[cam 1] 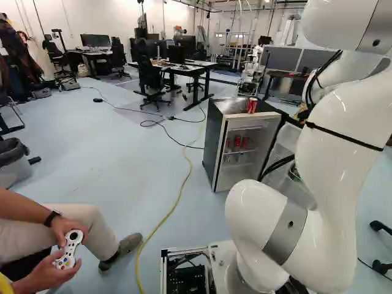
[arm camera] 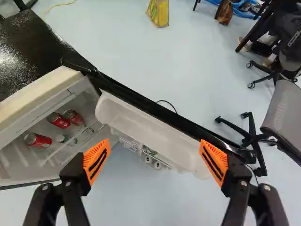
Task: Grab a drink from the fridge
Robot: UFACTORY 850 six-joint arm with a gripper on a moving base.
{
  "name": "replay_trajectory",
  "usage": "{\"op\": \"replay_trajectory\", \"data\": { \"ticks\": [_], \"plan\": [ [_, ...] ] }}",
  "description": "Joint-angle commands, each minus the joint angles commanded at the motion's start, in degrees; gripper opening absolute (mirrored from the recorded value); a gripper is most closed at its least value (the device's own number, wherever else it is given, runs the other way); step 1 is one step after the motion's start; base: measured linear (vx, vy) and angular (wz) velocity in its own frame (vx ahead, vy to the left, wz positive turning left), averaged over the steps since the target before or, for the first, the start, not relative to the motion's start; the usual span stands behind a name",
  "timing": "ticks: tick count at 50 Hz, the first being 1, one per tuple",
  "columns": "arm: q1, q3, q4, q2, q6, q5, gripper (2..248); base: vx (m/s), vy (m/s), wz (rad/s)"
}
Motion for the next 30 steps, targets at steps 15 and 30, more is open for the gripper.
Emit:
{"op": "replay_trajectory", "data": {
  "ticks": [15,30],
  "plan": [
    [-0.8,-4.7,0.0,-2.2,0.0,-3.2,247,0.000,0.000,0.000],
    [-1.5,-9.7,0.0,-6.0,0.0,-4.9,247,0.000,0.000,0.000]
  ]
}}
